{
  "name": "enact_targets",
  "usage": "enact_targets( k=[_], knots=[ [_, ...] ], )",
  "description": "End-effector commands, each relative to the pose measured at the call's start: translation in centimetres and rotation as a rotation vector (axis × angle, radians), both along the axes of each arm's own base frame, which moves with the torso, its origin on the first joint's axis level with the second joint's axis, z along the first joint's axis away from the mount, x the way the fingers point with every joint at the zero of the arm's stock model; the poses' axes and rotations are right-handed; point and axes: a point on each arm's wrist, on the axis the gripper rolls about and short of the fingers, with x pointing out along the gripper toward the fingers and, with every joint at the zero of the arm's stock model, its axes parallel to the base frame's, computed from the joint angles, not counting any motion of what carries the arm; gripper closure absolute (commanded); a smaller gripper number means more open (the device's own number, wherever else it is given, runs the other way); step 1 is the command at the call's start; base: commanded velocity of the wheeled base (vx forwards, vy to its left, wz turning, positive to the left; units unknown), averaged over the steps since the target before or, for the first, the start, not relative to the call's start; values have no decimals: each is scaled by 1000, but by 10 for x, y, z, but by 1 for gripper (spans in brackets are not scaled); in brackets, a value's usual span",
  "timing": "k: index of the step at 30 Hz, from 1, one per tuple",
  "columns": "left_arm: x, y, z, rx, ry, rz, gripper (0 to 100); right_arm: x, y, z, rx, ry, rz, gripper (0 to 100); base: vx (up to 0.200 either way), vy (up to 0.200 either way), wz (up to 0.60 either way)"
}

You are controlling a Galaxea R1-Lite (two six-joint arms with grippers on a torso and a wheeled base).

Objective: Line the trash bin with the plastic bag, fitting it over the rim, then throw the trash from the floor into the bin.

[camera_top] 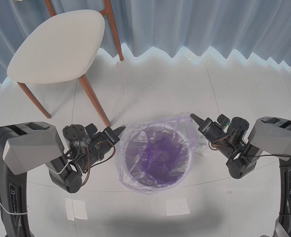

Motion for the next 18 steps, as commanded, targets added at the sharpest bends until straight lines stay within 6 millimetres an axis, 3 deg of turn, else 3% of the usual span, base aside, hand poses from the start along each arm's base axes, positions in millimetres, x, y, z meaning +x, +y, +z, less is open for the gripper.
enact_targets(
  k=[1,9,13,18],
  knots=[
    [10,1,-13,-13,24,15,100,9,-2,-16,12,14,-24,100,0,0,0],
    [15,2,-32,-6,63,18,100,6,14,-25,10,27,-29,100,0,0,0],
    [25,2,-51,2,78,35,100,5,23,-35,1,50,-38,100,0,0,0],
    [32,3,-52,-25,78,43,100,8,27,-38,-4,62,-55,100,0,0,0]
  ],
)
